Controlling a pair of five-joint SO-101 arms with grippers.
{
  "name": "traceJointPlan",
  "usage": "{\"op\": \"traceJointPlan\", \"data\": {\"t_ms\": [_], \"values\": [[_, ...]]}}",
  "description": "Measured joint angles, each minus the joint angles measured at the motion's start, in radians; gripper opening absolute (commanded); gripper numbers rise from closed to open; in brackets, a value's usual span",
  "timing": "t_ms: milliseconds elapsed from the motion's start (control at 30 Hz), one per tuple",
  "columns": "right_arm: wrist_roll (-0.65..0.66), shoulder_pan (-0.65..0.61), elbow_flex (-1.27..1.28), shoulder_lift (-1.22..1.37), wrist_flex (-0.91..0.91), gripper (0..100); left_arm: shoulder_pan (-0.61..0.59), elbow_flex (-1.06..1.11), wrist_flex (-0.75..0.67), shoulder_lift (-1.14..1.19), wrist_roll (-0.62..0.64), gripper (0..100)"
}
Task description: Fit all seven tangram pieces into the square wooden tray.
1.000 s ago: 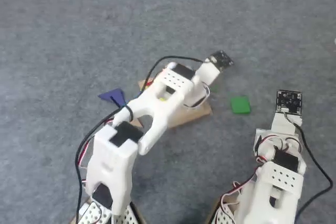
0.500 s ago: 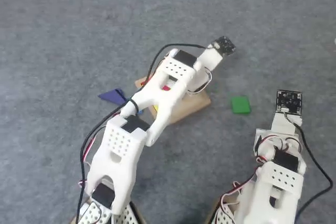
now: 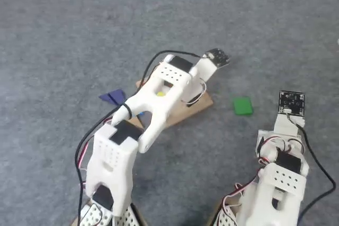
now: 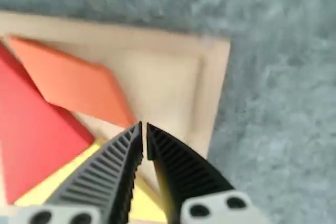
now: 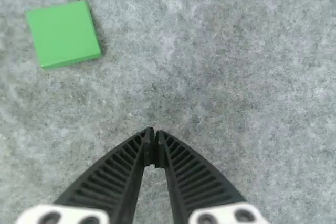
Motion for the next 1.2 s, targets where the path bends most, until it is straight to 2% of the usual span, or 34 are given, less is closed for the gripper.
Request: {"op": "traceJointPlan", "data": {"t_ms": [533,733,1000,1200], "values": [[0.0,0.0,0.0,0.0,0.0,0.8,-0.041,0.052,-0.155,-0.002,0.005,2],[0.0,0.0,0.0,0.0,0.0,0.8,-0.051,-0.038,-0.153,0.058,0.003,9],[0.0,0.0,0.0,0.0,0.0,0.8,-0.081,-0.267,0.012,0.141,-0.002,9],[0.0,0.0,0.0,0.0,0.0,0.8,-0.074,-0.232,0.094,0.14,0.002,9]]}}
